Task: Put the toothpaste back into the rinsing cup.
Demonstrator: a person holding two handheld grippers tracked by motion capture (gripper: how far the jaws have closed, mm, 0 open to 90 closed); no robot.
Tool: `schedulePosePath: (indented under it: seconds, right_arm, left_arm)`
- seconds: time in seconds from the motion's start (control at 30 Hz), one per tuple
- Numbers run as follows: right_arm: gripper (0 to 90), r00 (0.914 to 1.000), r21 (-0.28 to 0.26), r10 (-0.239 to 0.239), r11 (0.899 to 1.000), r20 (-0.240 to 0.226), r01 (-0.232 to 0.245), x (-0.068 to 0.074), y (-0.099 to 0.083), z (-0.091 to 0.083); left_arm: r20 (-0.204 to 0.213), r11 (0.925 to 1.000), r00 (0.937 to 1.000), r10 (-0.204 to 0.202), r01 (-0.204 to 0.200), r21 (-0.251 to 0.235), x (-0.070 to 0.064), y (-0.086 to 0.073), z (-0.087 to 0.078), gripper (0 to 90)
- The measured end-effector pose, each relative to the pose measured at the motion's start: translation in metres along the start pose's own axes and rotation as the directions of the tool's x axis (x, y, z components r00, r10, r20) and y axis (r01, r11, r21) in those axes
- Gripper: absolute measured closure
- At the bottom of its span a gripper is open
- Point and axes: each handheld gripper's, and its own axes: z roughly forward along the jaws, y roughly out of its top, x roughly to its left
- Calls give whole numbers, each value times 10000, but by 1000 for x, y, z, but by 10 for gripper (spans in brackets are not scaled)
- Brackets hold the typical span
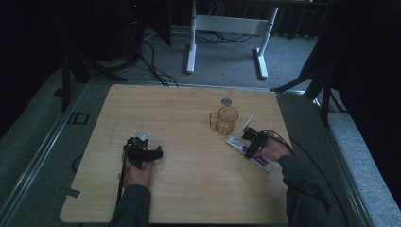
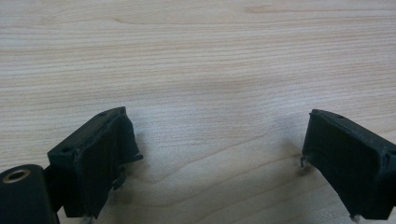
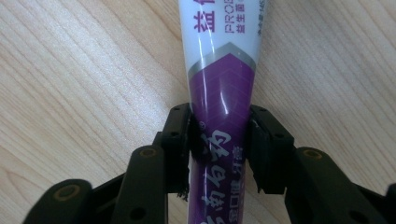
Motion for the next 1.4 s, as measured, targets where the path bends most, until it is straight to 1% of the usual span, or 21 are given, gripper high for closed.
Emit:
schedulePosePath:
  seconds: [0.07, 0.2, 0.27, 0.37, 0.57, 0.63, 0.67, 0.7, 0.83, 1.03, 1.07, 1.1, 1.13, 1.17, 1.2, 1.33, 1.37, 1.4]
  right_arm:
    - [669, 10000, -40, -61, 10000, 63, 62, 1, -1, -1]
    - [694, 10000, -168, -40, 9999, 35, 41, 1, -3, -3]
    - [712, 9998, -271, -166, 9995, 91, 169, 2, -5, -5]
    - [723, 9996, -368, -263, 9990, 112, 267, 3, -9, -6]
    - [730, 9997, -486, -208, 9986, 151, 215, 3, -15, -8]
    - [730, 9997, -674, -183, 9975, 181, 195, 3, -17, -10]
    - [730, 9997, -916, -143, 9957, 175, 158, 4, -19, -15]
    - [730, 9997, -916, -143, 9957, 175, 158, 4, -19, -15]
    - [731, 9997, -1377, -168, 9903, 202, 194, 7, -22, -23]
    - [731, 9989, -2131, -220, 9766, 411, 303, 10, -26, -38]
    - [731, 9988, -2322, -218, 9722, 445, 316, 11, -28, -43]
    - [731, 9988, -2447, -186, 9692, 442, 289, 10, -29, -46]
    - [731, 9988, -2447, -186, 9692, 442, 289, 10, -29, -46]
    - [731, 9994, -2681, -91, 9632, 345, 180, 9, -32, -49]
    - [731, 9994, -2681, -91, 9632, 345, 180, 9, -32, -49]
    - [731, 9994, -3341, 322, 9421, 93, -273, 2, -40, -52]
    - [731, 9987, -3609, 512, 9314, -16, -484, -1, -44, -53]
    - [731, 9987, -3609, 512, 9314, -16, -484, -1, -44, -53]
  left_arm:
    - [1, 10000, 10000, 1, -1, -1, 0, 0, 0, 74]
    - [-1, 10000, 10000, -6, 6, -7, 0, 0, 0, 74]
    - [0, 10000, 10000, 0, 0, -3, 0, 0, 0, 74]
    - [1, 10000, 10000, 6, -6, 2, 0, 0, 0, 74]
    - [0, 10000, 10000, -5, 5, -6, 0, 0, 0, 74]
    - [1, 10000, 10000, 7, -7, 1, 0, 0, 0, 74]
    - [-1, 10000, 10000, -4, 4, -5, 0, 0, 0, 74]
    - [-1, 10000, 10000, 2, -2, -2, 0, 0, 0, 74]
    - [-2, 10000, 10000, 3, -3, 0, 0, 0, 0, 74]
    - [-1, 10000, 10000, -5, 5, -5, 0, 0, 0, 74]
    - [1, 10000, 10000, 5, -5, 1, 0, 0, 0, 74]
    - [-1, 10000, 10000, 1, -1, -1, 0, 0, 0, 74]
    - [0, 10000, 10000, -2, 2, 0, 0, 0, 0, 74]
    - [0, 10000, 10000, -1, 1, 1, 0, 0, 0, 74]
    - [-1, 10000, 10000, -5, 5, -3, 0, 0, 0, 74]
    - [-1, 10000, 10000, -5, 5, -5, 0, 0, 0, 74]
    - [-1, 10000, 10000, -7, 7, -5, 0, 0, 0, 74]
    - [0, 10000, 10000, 2, -2, 0, 0, 0, 0, 74]
